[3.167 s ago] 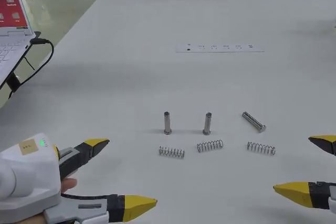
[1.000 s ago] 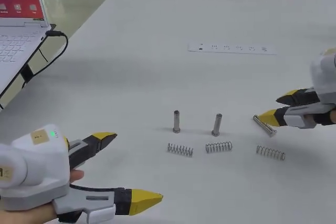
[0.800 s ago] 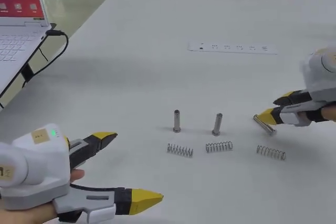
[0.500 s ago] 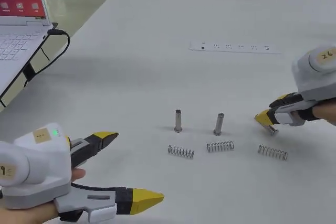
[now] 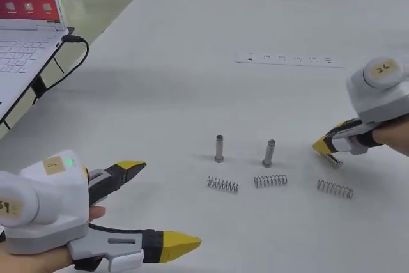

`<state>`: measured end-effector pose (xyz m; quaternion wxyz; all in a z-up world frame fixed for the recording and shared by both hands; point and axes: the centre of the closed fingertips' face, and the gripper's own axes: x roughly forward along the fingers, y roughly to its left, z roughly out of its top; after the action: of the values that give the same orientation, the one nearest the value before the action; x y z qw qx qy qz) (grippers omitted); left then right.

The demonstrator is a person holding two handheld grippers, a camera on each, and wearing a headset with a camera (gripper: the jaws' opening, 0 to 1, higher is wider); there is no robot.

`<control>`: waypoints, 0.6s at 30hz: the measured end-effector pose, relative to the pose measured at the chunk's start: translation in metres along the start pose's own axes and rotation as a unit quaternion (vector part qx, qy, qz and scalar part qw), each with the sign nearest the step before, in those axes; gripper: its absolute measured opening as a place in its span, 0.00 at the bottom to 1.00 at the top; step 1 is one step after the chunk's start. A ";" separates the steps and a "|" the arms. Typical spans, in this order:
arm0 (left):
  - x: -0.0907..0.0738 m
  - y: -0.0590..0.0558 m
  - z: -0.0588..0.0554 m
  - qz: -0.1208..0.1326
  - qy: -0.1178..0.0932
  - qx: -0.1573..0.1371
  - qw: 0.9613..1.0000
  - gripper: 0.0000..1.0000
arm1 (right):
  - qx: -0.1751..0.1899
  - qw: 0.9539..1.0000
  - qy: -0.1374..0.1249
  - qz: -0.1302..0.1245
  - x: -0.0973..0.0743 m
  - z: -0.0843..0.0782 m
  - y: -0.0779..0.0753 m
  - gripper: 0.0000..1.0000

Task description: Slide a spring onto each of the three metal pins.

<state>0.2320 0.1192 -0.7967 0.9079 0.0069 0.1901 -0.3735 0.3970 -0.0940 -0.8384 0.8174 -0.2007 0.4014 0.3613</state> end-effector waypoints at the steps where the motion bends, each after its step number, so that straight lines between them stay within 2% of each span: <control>1: 0.000 0.000 0.000 0.000 0.000 0.000 1.000 0.95 | 0.001 1.000 0.001 0.000 0.000 0.000 0.000 0.17; 5: 0.000 0.000 0.000 0.000 0.000 0.000 1.000 0.95 | 0.007 1.000 0.010 -0.002 0.004 -0.002 0.000 0.13; 18: -0.002 0.001 0.000 0.001 -0.002 -0.001 1.000 0.95 | 0.021 0.999 0.035 -0.011 0.011 -0.007 0.001 0.10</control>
<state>0.2318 0.1209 -0.7960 0.9087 0.0054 0.1886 -0.3724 0.3975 -0.0931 -0.8511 0.8111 -0.2005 0.4346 0.3364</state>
